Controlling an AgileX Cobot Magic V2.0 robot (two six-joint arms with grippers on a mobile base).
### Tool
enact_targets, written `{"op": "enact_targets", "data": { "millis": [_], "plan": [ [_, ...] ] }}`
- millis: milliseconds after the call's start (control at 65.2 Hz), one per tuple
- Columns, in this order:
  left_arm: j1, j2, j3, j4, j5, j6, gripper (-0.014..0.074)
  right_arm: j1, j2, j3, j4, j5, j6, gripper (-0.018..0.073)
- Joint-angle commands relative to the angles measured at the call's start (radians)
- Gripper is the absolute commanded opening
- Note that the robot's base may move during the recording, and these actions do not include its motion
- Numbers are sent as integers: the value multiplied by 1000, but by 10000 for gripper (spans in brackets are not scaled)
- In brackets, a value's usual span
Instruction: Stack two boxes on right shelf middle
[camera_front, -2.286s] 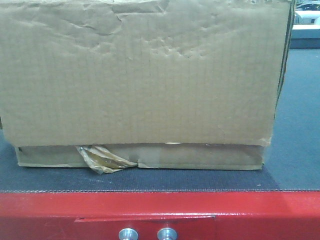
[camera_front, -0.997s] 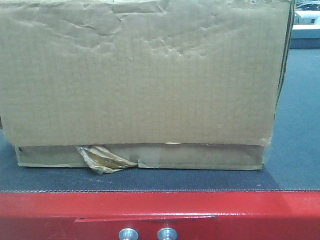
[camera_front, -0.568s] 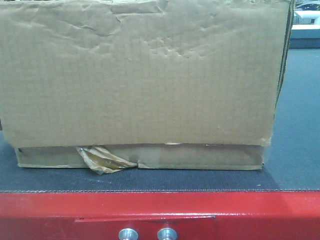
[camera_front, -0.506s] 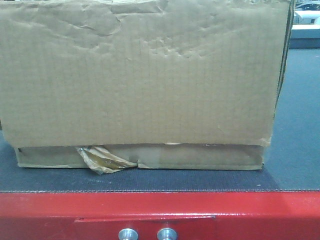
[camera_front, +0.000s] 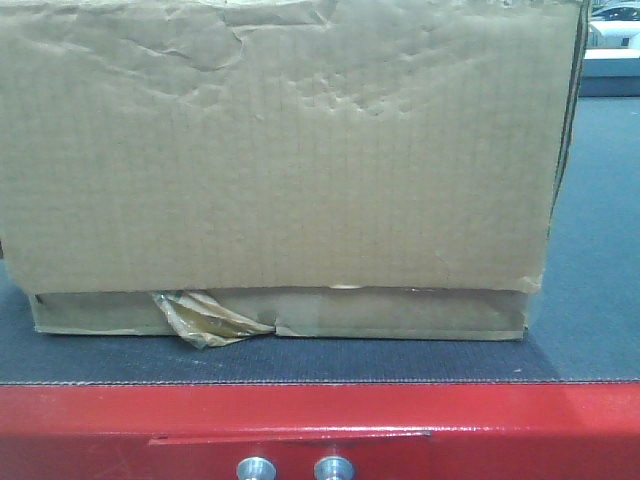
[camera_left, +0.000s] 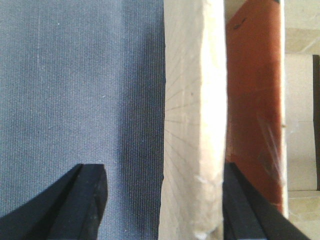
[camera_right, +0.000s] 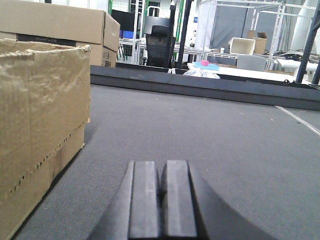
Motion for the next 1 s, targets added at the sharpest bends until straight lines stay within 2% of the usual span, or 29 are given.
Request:
{"op": "enact_targets", "data": {
  "millis": [0,123,261,982],
  "plan": [
    [3,-6,-10,-10,-2,3,339,1,-3,0,3,-22,-1,-163],
    [3,20,-12,-10,-2,3,339,1,-3,0,3,-22,-1,-163],
    [3,41,-12,-44,-2,3,339,1,-3,0,3,-22,-1,-163],
    [3,41,-12,-26,-2,7,339,0,-3,0,3,-40,-1,-163]
  ]
}}
